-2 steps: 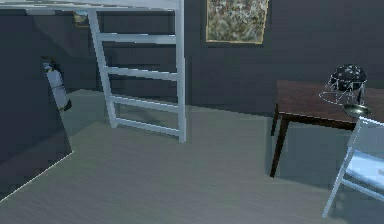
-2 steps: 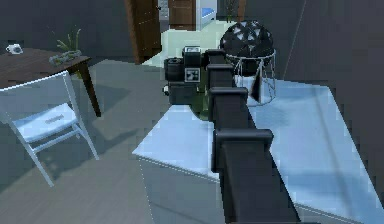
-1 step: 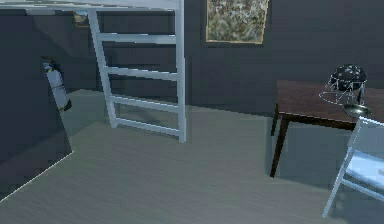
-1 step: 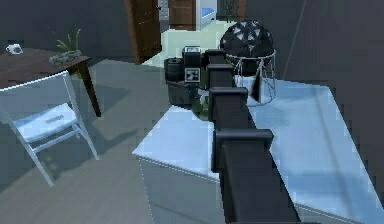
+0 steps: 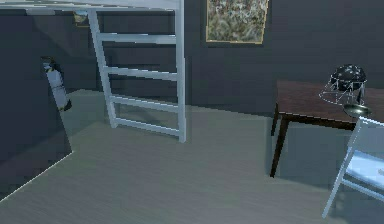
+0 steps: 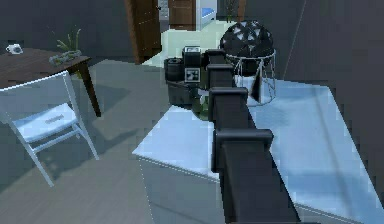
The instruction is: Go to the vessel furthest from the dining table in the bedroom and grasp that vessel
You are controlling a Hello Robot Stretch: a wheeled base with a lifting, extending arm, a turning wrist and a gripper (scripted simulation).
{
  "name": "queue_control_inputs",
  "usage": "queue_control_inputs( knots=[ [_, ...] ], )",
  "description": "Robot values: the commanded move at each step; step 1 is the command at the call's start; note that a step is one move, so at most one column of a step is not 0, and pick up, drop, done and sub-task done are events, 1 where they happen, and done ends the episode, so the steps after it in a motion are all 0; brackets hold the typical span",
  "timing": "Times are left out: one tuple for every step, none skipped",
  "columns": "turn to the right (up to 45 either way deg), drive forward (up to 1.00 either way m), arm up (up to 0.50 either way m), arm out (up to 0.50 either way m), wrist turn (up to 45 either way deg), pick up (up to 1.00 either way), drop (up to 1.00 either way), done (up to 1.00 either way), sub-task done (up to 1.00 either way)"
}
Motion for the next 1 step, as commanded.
queue_control_inputs(
  knots=[
    [0.0, 0.00, 0.00, 0.00, 0.0, 0.00, 0.00, 1.00, 0.00]
  ],
)
